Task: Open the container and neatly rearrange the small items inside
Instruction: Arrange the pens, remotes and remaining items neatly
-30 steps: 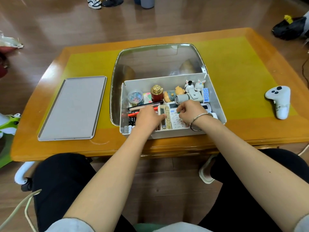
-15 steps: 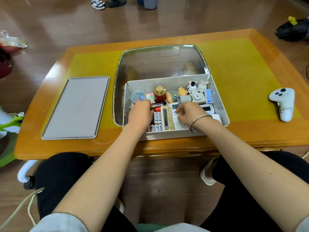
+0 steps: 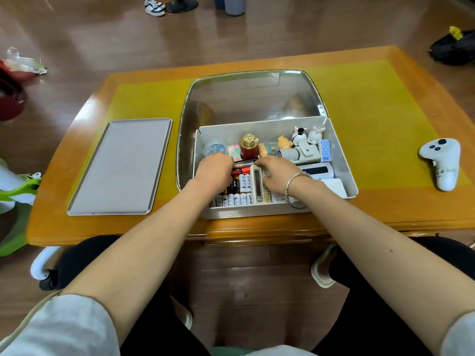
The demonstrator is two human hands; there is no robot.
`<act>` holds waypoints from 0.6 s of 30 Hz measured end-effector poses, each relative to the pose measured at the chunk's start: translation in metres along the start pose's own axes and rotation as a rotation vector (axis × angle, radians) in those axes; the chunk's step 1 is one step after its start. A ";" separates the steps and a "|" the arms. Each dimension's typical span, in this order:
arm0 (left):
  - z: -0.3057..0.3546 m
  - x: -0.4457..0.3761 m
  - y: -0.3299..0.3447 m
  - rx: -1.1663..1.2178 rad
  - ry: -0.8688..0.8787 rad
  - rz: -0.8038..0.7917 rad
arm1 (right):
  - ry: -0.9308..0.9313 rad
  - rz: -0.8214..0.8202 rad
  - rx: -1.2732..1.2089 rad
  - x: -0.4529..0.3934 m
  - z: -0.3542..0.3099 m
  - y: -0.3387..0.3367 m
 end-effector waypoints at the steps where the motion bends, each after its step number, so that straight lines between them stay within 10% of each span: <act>1: -0.001 0.001 -0.002 0.002 0.006 0.010 | 0.003 0.005 -0.019 0.000 0.001 -0.001; 18: -0.009 -0.001 -0.010 0.041 -0.065 0.127 | 0.048 0.106 -0.203 -0.002 0.011 -0.010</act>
Point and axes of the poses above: each hand's wrist, its own x-axis away from the middle knuckle, its own y-axis out of the palm, z = x × y, the point moved 7 cm from there along -x, towards the middle knuckle, and after that the axes turned 11 degrees about y, right-handed, at the moved point
